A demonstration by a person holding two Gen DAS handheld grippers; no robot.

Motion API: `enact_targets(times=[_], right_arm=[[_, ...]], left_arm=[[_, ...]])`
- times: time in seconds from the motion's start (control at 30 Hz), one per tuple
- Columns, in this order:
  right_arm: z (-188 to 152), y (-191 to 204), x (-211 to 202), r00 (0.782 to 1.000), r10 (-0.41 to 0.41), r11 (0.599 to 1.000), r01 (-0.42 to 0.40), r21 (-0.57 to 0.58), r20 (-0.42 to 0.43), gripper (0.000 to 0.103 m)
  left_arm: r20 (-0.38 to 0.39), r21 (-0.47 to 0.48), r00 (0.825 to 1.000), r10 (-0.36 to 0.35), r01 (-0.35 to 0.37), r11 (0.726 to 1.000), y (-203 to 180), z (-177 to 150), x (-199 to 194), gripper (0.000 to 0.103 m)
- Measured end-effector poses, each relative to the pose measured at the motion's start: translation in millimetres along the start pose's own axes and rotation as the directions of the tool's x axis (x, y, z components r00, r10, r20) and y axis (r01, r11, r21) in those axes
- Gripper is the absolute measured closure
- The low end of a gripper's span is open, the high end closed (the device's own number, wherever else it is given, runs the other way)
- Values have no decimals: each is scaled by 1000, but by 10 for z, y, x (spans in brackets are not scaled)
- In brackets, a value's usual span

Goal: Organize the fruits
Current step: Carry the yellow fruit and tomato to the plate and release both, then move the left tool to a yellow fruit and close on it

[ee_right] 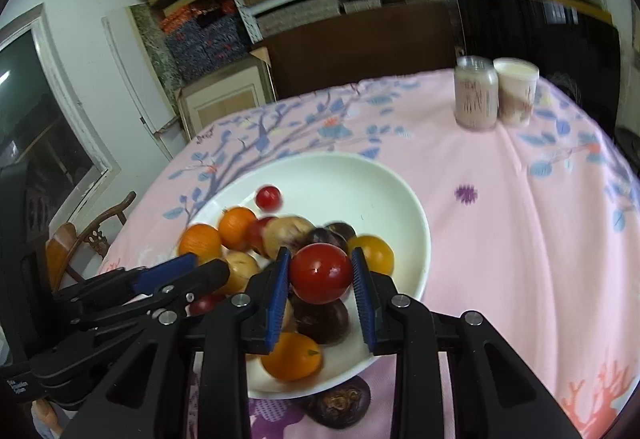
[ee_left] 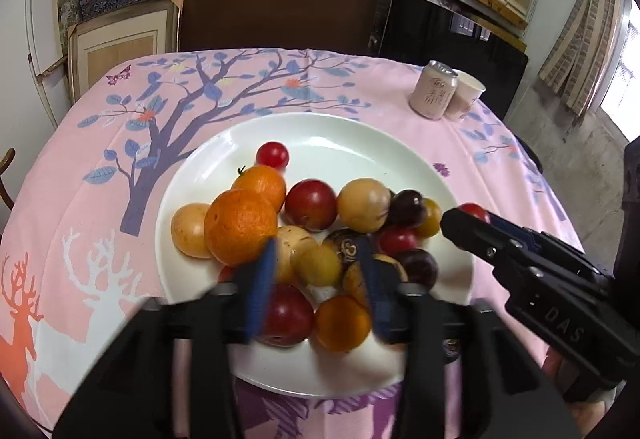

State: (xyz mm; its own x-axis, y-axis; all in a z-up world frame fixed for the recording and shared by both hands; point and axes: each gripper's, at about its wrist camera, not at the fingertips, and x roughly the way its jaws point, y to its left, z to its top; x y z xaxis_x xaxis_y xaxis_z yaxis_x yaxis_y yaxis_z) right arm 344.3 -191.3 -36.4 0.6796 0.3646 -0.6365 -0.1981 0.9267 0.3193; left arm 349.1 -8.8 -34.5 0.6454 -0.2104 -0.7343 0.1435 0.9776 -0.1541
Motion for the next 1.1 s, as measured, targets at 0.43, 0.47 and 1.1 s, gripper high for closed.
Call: enact_targets(times=[0.43, 0.47, 1.1], right_arm=[[14, -266, -569, 981, 21, 994, -41, 98, 192, 21], [-21, -263, -616, 980, 12, 995, -31, 94, 199, 21], [-755, -710, -964, 988, 12, 967, -52, 251, 157, 11]], left_arm=[[97, 26, 994, 48, -51, 998, -31, -178, -510, 29], [106, 47, 993, 53, -58, 997, -71, -263, -582, 29], [38, 313, 999, 0, -12, 950, -628, -1930, -1155, 24]])
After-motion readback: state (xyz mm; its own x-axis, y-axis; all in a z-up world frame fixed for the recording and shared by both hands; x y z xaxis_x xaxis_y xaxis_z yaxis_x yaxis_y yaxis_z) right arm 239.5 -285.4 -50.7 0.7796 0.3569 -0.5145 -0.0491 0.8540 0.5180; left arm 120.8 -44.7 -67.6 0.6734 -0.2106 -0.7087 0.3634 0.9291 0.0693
